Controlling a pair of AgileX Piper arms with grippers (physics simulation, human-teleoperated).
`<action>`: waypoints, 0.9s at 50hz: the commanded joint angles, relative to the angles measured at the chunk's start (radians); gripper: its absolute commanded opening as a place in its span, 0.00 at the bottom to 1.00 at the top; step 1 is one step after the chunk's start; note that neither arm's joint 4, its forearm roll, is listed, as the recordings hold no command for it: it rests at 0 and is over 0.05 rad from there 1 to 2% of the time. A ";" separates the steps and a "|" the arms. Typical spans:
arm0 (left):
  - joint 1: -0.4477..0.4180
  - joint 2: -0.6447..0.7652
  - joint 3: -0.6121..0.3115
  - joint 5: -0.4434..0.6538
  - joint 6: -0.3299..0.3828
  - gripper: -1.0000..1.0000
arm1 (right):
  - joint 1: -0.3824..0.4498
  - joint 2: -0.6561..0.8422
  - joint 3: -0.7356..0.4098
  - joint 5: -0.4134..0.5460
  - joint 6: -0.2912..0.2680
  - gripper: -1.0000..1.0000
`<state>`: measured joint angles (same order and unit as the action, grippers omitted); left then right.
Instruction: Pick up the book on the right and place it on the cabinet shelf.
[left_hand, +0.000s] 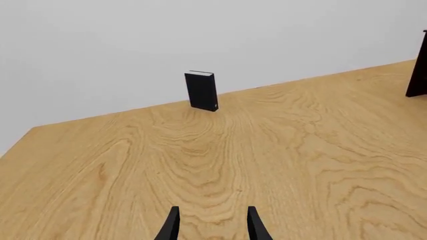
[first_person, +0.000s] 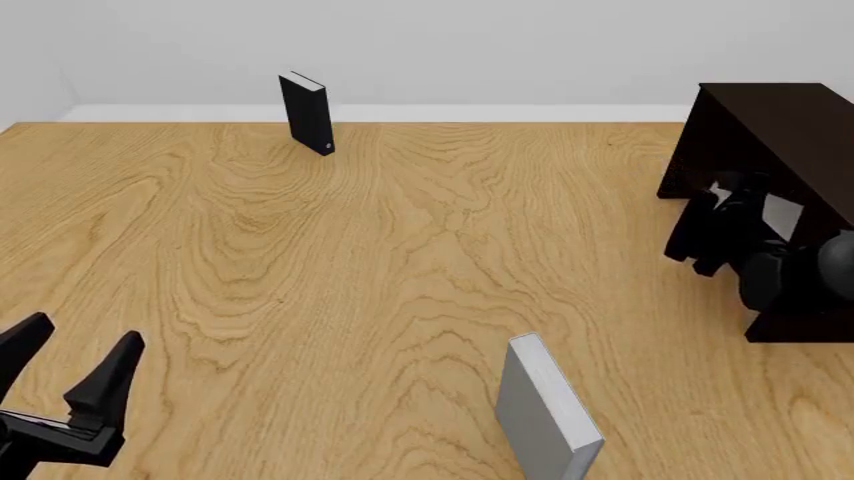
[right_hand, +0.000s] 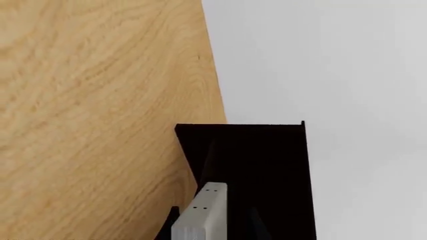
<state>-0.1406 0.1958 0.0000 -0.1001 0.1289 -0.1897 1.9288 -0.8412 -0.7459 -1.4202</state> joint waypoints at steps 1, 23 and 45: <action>0.000 0.004 0.000 -0.008 -0.003 1.00 | 0.008 -0.017 0.002 0.019 0.021 1.00; 0.000 -0.024 0.000 0.019 -0.004 1.00 | 0.036 0.007 0.030 0.008 0.052 1.00; -0.001 -0.059 0.000 0.049 0.004 1.00 | 0.057 0.029 0.073 -0.029 0.068 1.00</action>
<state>-0.1426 0.1507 0.0000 -0.0632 0.1309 -0.1394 1.9539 -0.7827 -0.7622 -1.3570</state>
